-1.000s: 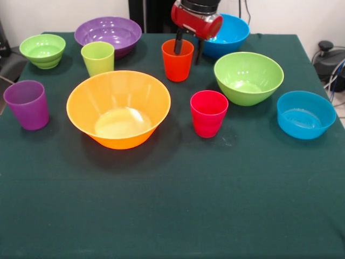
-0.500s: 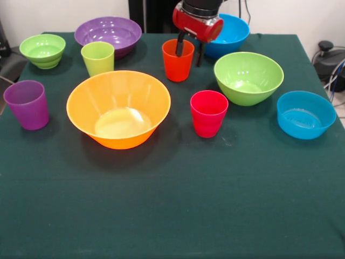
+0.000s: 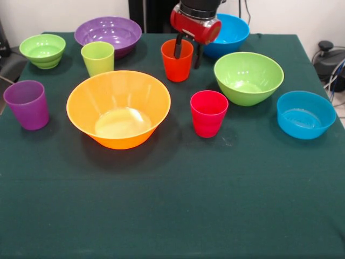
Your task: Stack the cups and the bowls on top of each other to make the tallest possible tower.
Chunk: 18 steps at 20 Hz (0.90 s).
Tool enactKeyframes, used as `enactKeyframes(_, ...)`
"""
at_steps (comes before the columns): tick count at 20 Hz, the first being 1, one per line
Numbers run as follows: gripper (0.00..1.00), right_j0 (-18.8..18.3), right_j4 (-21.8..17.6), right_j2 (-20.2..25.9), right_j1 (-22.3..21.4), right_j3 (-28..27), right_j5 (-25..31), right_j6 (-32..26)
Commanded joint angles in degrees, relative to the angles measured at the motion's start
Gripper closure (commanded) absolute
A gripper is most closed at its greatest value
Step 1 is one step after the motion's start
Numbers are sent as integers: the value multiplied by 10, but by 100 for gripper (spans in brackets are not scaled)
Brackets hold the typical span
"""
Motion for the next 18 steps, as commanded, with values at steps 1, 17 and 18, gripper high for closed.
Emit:
enactKeyframes(1,0,-12,0,68,50,32,-18,113)
enactKeyframes(17,0,15,16,44,17,26,61,102)
enactKeyframes(18,0,17,16,43,14,27,63,103)
